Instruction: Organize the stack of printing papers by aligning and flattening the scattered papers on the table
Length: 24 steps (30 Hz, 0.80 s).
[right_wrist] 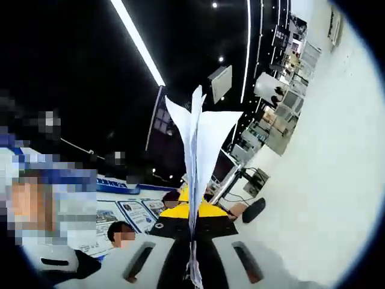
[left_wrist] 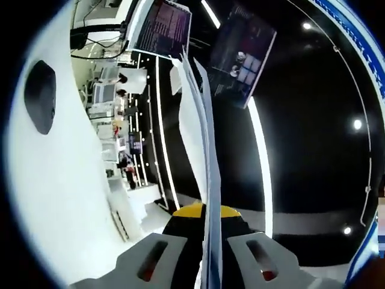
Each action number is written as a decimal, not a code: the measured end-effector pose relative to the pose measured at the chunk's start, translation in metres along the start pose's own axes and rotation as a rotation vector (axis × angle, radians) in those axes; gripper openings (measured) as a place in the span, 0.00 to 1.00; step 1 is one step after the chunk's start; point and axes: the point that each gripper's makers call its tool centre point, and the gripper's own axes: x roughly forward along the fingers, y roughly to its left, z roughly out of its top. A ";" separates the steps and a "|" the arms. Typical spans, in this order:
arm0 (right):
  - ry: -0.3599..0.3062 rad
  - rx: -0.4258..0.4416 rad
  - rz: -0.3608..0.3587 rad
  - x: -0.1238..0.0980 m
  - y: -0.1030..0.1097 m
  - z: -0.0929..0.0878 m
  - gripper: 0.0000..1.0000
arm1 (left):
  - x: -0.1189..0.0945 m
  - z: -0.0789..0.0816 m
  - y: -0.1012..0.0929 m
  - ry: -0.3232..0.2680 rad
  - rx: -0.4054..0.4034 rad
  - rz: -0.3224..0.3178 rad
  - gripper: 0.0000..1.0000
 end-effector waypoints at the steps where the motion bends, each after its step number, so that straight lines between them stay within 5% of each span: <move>1: 0.020 -0.021 -0.014 -0.003 0.000 0.003 0.00 | -0.001 -0.004 0.000 0.026 0.034 0.003 0.06; 5: 0.093 -0.089 -0.054 -0.019 0.007 0.017 0.00 | -0.003 -0.006 -0.008 0.066 0.073 -0.047 0.07; 8: 0.116 -0.199 -0.035 -0.039 0.021 0.031 0.00 | -0.006 -0.006 -0.023 0.123 0.004 -0.165 0.07; 12: 0.164 -0.260 -0.051 -0.060 0.031 0.038 0.00 | -0.008 0.005 -0.030 0.160 0.039 -0.233 0.07; 16: 0.234 -0.314 -0.059 -0.076 0.038 0.036 0.00 | -0.018 -0.008 -0.038 0.341 -0.005 -0.344 0.08; 24: 0.314 -0.424 -0.130 -0.097 0.023 0.036 0.00 | -0.039 -0.043 -0.040 0.653 0.059 -0.458 0.08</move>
